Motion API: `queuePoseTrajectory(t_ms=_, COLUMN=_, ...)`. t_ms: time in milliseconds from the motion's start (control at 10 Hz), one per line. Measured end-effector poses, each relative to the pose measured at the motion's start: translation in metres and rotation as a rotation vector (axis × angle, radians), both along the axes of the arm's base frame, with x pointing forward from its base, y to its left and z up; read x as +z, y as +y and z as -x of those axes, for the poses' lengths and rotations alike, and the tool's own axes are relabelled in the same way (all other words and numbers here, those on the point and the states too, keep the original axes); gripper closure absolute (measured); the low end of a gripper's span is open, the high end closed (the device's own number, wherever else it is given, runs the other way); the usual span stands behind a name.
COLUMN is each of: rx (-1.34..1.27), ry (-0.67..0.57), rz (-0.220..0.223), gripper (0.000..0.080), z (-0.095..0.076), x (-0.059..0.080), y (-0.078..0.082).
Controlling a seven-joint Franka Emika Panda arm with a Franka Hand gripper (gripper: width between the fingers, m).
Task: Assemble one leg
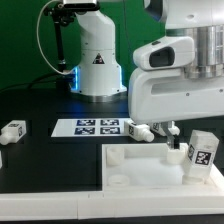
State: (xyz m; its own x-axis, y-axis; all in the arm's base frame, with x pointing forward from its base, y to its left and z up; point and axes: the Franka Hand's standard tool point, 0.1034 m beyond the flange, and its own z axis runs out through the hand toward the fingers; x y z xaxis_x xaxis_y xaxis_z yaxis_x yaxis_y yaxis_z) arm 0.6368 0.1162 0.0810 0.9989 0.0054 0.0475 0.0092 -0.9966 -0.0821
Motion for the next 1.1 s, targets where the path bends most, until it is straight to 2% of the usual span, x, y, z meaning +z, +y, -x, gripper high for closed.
queuePoseTrajectory(t_ms=100, rx=-0.001, ry=-0.002, rz=0.0, gripper=0.0267, z=0.0, x=0.0001, y=-0.0002)
queuePoseTrajectory(t_ms=200, rx=-0.011, ry=0.0, rz=-0.001, gripper=0.0267, z=0.0002, x=-0.0002, y=-0.0002)
queuePoseTrajectory(t_ms=300, rx=-0.023, ry=0.001, rz=-0.001, gripper=0.0409, z=0.0002, x=-0.0004, y=-0.0002)
queuePoseTrajectory(t_ms=400, rx=-0.06, ry=0.004, rz=0.0, gripper=0.0509, z=0.0001, x=-0.0008, y=-0.0032)
queuePoseTrajectory(t_ms=800, rx=-0.343, ry=0.03, rz=-0.011, gripper=0.0509, z=0.0009, x=-0.0028, y=-0.0051)
queuePoseTrajectory(t_ms=1100, rx=-0.846, ry=0.133, rz=-0.032, gripper=0.0511, z=0.0066, x=-0.0036, y=-0.0058)
